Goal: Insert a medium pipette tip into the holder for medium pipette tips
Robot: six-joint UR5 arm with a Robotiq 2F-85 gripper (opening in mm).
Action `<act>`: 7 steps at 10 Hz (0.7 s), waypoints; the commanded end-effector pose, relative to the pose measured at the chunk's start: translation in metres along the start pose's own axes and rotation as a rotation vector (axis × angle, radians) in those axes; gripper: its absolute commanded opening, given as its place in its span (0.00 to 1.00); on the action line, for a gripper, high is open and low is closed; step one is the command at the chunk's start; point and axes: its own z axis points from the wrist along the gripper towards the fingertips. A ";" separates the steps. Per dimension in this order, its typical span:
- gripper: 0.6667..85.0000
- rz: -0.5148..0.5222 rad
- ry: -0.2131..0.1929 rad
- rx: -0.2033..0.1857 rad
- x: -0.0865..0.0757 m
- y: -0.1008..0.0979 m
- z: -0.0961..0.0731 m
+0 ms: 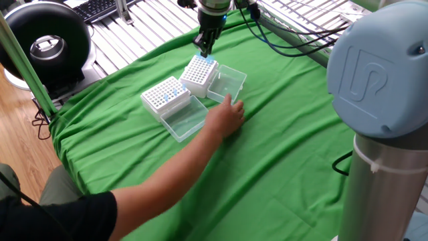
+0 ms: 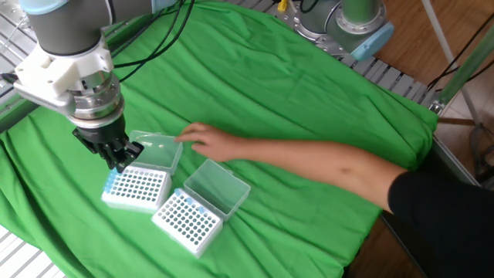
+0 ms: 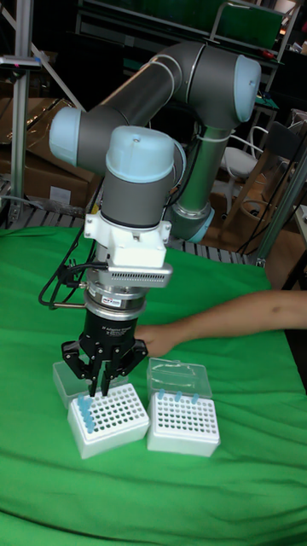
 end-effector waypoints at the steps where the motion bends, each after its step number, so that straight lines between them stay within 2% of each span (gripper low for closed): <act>1: 0.26 0.066 0.015 -0.006 -0.005 0.023 -0.004; 4: 0.26 0.136 0.021 -0.021 -0.015 0.053 -0.004; 5: 0.26 0.163 0.026 -0.031 -0.016 0.065 -0.004; 7: 0.26 0.188 0.028 -0.021 -0.012 0.082 -0.001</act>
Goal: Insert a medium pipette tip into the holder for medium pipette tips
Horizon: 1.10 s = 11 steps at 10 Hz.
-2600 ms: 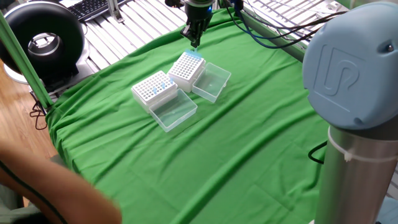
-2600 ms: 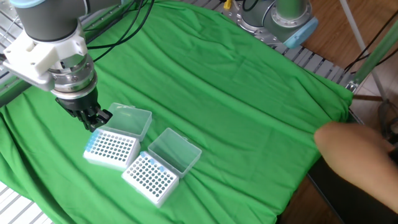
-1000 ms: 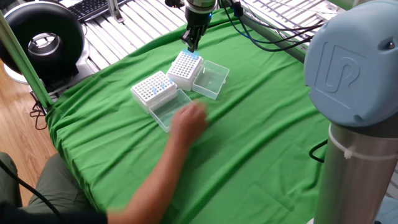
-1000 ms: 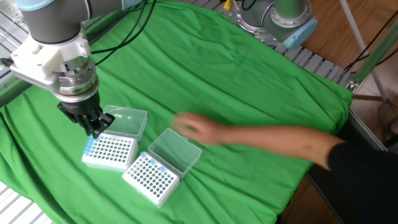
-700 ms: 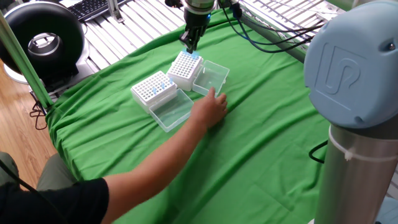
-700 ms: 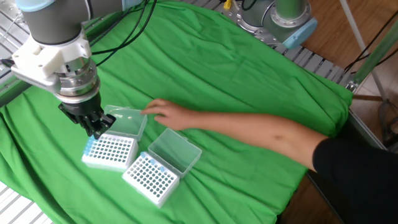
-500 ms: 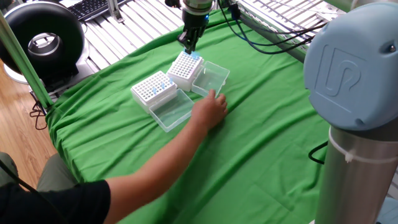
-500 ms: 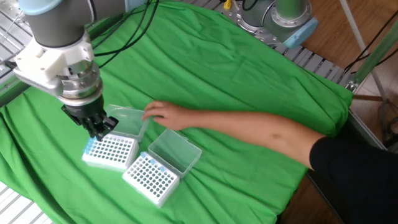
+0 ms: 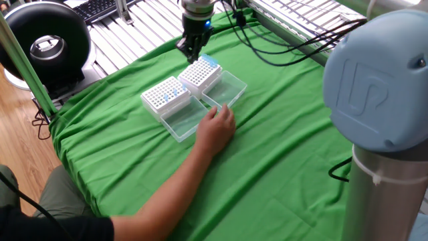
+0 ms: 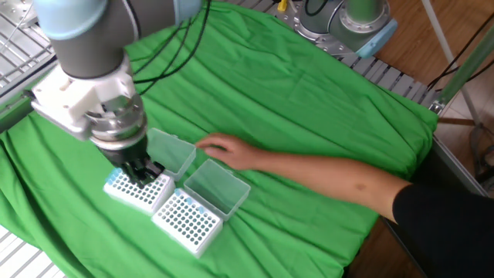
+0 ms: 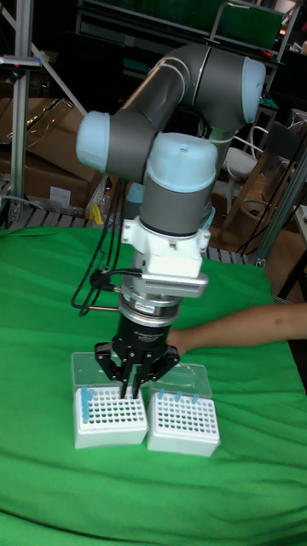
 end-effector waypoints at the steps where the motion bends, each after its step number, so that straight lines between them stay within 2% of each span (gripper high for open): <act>1: 0.26 0.067 0.007 -0.006 0.005 0.031 0.002; 3: 0.26 0.086 0.011 0.008 0.012 0.039 0.005; 7: 0.30 0.099 0.026 0.004 0.024 0.048 0.010; 11: 0.31 0.110 0.007 0.002 0.024 0.052 0.020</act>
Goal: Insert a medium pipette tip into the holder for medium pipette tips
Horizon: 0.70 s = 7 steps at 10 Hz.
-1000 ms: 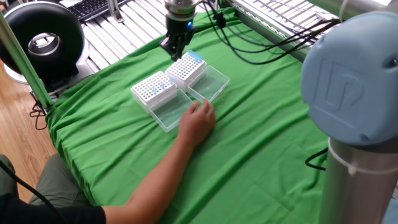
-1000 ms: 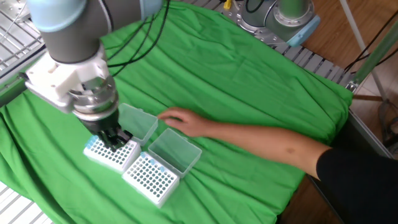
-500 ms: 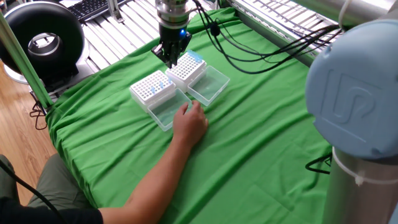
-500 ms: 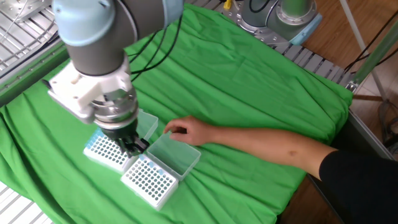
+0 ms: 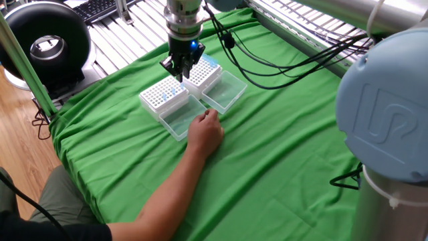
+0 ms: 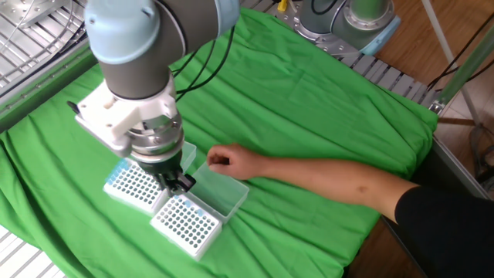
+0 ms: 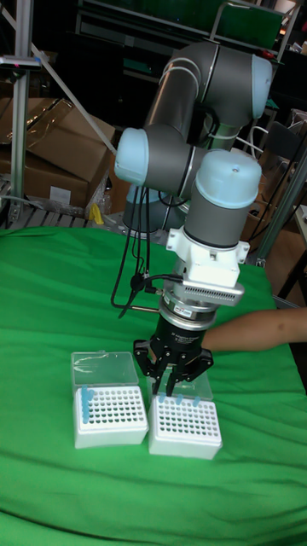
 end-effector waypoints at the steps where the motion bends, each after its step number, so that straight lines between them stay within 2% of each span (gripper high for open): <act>1: 0.31 0.017 -0.006 -0.011 0.003 0.007 0.006; 7: 0.31 0.019 -0.009 -0.004 0.007 0.008 0.013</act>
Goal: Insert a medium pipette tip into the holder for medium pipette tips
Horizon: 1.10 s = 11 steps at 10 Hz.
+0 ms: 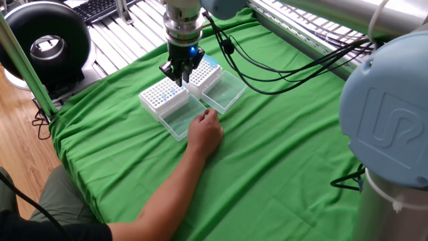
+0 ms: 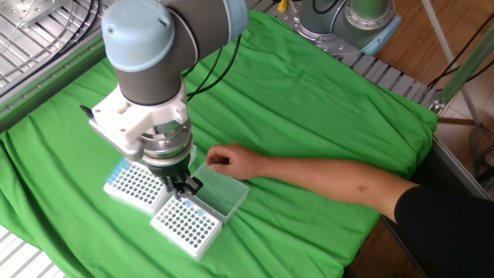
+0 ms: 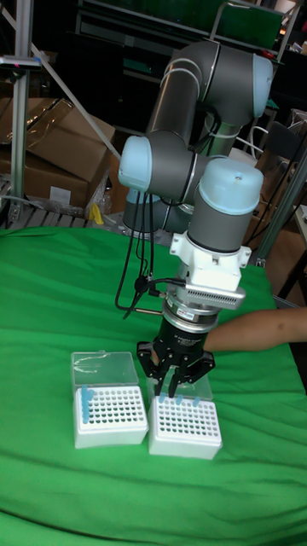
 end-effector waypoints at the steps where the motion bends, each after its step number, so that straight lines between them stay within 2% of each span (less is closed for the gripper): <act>1: 0.31 0.008 -0.009 -0.009 0.000 0.003 0.004; 7: 0.25 0.016 -0.029 -0.008 -0.004 0.002 0.013; 8: 0.15 0.024 -0.027 -0.004 -0.004 0.001 0.013; 11: 0.02 0.035 -0.022 0.015 -0.002 -0.004 0.010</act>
